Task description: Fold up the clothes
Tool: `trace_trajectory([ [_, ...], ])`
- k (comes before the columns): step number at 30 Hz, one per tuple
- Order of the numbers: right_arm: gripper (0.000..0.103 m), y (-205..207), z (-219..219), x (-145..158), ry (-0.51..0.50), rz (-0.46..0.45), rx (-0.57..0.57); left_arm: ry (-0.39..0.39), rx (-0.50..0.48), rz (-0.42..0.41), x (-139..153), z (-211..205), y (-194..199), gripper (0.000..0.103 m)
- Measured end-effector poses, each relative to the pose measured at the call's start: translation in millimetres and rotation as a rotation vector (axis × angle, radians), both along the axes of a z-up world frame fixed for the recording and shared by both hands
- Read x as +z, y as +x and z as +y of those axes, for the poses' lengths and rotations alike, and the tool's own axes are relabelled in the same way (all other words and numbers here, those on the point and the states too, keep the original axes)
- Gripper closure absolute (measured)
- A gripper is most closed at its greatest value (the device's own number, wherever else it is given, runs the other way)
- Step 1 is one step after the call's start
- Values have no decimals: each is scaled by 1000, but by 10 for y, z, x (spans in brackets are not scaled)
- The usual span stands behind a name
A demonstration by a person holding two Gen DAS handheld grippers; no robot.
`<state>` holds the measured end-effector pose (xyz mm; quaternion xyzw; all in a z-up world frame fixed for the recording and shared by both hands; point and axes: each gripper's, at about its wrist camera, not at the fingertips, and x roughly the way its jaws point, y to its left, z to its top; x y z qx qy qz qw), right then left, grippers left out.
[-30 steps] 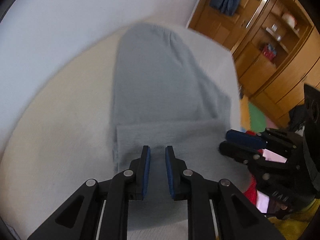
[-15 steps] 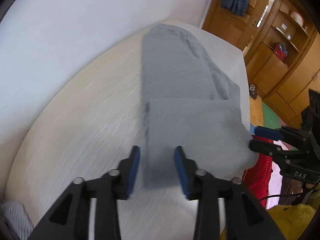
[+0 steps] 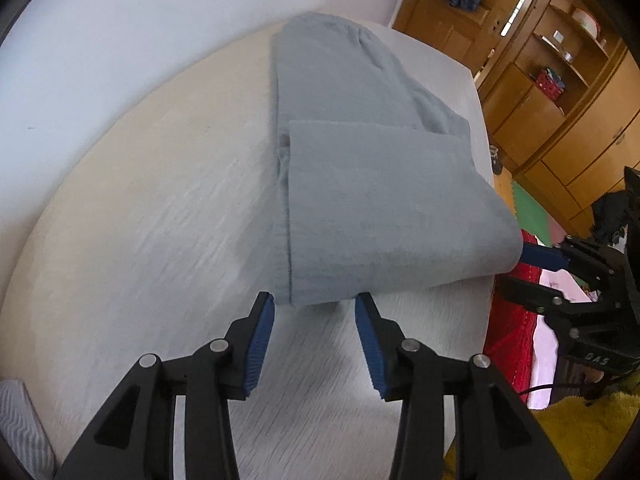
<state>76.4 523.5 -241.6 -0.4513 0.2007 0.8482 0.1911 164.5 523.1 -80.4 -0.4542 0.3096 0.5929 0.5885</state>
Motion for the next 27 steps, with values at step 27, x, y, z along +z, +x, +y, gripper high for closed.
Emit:
trace_trajectory([
  [27, 83, 151, -263, 497, 101, 79, -39, 121, -83, 30, 435, -454, 180, 78],
])
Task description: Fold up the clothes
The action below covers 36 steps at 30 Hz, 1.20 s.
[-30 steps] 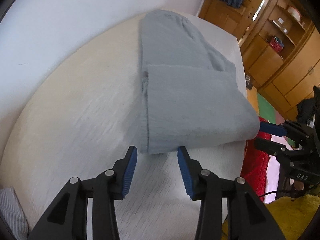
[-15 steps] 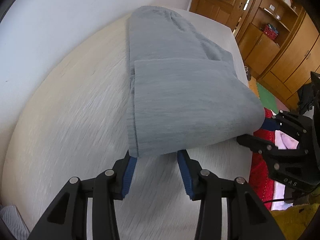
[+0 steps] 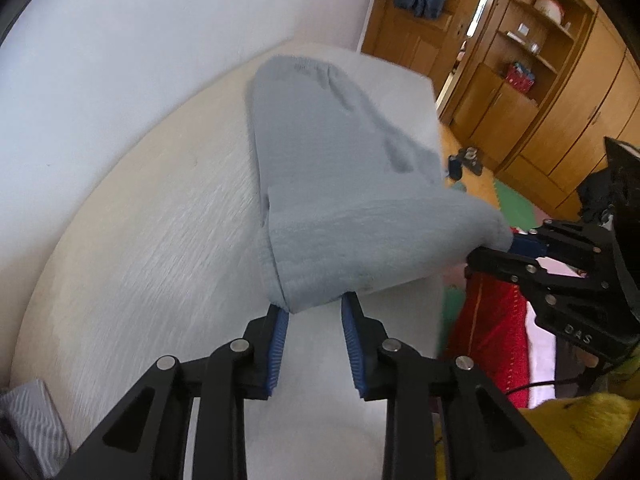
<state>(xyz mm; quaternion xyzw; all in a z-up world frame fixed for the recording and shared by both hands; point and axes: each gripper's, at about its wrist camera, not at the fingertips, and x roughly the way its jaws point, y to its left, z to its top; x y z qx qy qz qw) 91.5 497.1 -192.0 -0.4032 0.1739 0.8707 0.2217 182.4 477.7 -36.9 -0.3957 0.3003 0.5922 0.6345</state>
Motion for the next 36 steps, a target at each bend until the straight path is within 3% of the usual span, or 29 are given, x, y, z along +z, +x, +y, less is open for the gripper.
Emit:
trace_trajectory([
  [7, 84, -7, 186, 226, -2, 72, 4, 76, 9, 4, 320, -6, 29, 79],
  [13, 84, -202, 679, 198, -88, 106, 12, 40, 47, 25, 322, 398, 29, 78],
  [21, 84, -437, 1174, 155, -60, 132, 20, 59, 97, 57, 415, 868, -13, 79],
  [31, 82, -837, 1714, -307, -99, 62, 20, -7, 213, 19, -45, 1538, -279, 78],
  [36, 78, -876, 1724, -549, -90, 5, 49, -62, 234, 51, -345, 1684, -255, 76],
])
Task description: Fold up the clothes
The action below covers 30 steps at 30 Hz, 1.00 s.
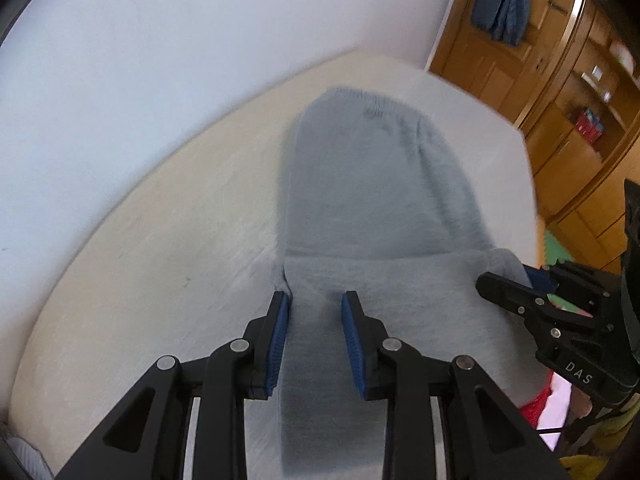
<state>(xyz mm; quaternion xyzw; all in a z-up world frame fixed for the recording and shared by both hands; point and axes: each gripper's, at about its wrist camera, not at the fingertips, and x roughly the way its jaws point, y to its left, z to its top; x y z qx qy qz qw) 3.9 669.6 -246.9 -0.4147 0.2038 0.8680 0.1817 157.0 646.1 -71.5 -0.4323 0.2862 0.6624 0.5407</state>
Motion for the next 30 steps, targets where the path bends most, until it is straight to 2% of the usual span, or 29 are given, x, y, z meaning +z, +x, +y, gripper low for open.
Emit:
trace_trajectory([
  [4, 78, 95, 10, 110, -17, 1, 15, -2, 22, 15, 49, 17, 29, 76],
  [9, 77, 239, -64, 353, 40, 59, 45, 45, 37, 6, 295, -102, 90, 77],
  [12, 77, 183, -67, 257, 27, 51, 71, 45, 41, -14, 282, -97, 123, 77],
  [17, 77, 16, 78, -35, -2, 3, 73, -19, 36, 25, 27, 44, 139, 75],
  [20, 77, 45, 105, 81, -11, -1, 47, -21, 51, -6, 82, 49, 89, 75],
  [24, 77, 212, 21, 270, -20, 42, 33, 27, -8, 39, 376, -78, 212, 77],
  [26, 77, 256, -45, 325, -20, 53, -55, 40, -33, 35, 428, -128, 273, 77],
  [28, 77, 243, -97, 301, -26, 52, -48, 41, -59, 27, 429, -173, 338, 77],
  [30, 77, 150, -89, 157, -48, 6, -50, 24, -67, 15, 321, -189, 353, 77],
])
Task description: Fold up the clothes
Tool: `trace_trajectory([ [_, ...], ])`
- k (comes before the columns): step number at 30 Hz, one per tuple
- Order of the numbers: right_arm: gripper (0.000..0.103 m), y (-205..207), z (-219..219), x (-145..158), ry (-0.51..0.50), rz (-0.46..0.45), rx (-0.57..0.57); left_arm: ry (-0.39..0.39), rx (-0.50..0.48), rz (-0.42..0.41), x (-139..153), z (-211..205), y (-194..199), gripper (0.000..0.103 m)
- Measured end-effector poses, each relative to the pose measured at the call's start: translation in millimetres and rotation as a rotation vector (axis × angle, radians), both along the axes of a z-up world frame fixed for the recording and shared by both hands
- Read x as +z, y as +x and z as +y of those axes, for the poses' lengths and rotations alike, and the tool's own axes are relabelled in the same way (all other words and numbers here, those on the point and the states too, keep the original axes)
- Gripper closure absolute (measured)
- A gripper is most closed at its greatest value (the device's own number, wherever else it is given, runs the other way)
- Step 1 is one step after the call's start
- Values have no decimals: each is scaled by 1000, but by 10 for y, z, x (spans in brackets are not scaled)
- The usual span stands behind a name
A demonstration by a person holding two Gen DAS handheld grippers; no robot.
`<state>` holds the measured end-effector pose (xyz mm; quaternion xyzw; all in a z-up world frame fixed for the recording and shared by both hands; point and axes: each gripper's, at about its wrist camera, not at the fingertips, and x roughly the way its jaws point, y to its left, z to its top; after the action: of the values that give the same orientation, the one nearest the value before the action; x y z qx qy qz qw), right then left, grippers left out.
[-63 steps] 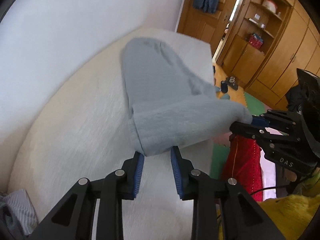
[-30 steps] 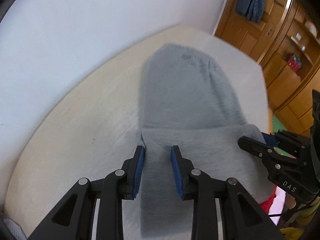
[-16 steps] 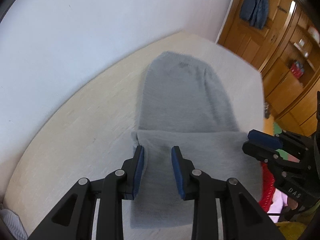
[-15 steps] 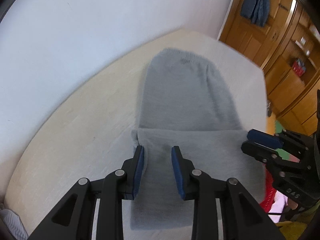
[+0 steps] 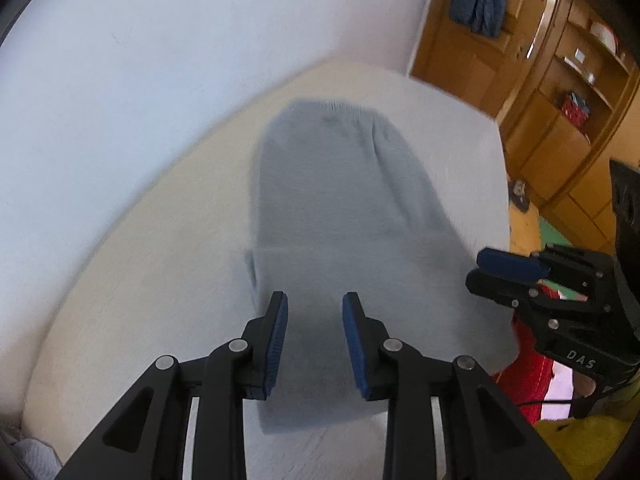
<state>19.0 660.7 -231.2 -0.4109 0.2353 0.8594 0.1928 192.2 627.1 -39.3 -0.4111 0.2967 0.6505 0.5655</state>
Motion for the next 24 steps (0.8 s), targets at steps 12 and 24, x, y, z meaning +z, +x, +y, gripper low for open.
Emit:
trace_trajectory([
  [12, 63, 117, -42, 158, -7, -42, -76, -1, 10, -46, -63, -256, -95, 74],
  [24, 57, 454, -562, 125, 28, -83, -44, -49, 33, -91, -249, -849, -162, 66],
])
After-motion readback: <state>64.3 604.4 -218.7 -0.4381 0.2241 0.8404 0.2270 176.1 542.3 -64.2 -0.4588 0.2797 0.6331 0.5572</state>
